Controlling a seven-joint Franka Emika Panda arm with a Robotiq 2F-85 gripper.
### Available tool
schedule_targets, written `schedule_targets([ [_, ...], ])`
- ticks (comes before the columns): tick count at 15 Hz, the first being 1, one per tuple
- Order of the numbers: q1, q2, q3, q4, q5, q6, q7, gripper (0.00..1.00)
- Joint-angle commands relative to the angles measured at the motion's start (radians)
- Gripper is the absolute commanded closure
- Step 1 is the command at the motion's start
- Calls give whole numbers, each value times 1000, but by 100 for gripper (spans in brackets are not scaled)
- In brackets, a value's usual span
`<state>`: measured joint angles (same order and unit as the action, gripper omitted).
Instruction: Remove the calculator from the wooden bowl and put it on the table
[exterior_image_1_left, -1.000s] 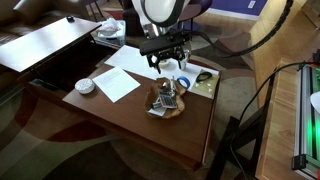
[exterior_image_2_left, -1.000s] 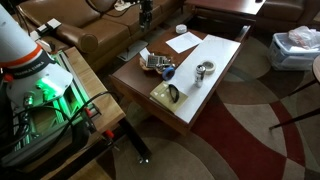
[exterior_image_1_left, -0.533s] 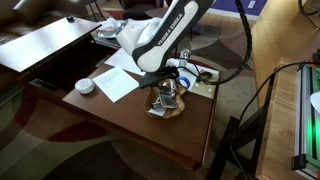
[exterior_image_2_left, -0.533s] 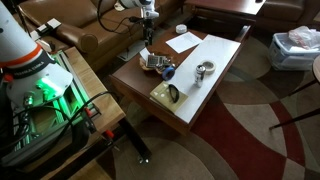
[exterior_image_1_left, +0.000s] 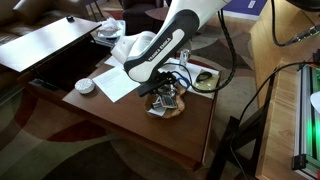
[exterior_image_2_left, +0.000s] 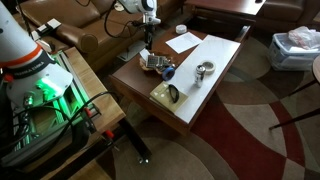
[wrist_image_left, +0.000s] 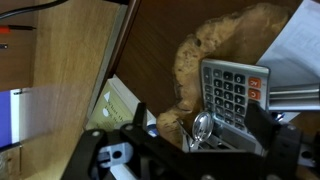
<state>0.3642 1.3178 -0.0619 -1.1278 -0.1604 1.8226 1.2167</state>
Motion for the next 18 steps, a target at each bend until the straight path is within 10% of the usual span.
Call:
schedule_targets([
  [1, 0, 32, -3, 29, 6, 72, 39, 0],
  [9, 9, 240, -38, 250, 8, 268, 86, 0],
  [11, 16, 179, -56, 159, -5, 284, 119, 2],
  [18, 19, 170, -68, 148, -18, 167, 121, 60],
])
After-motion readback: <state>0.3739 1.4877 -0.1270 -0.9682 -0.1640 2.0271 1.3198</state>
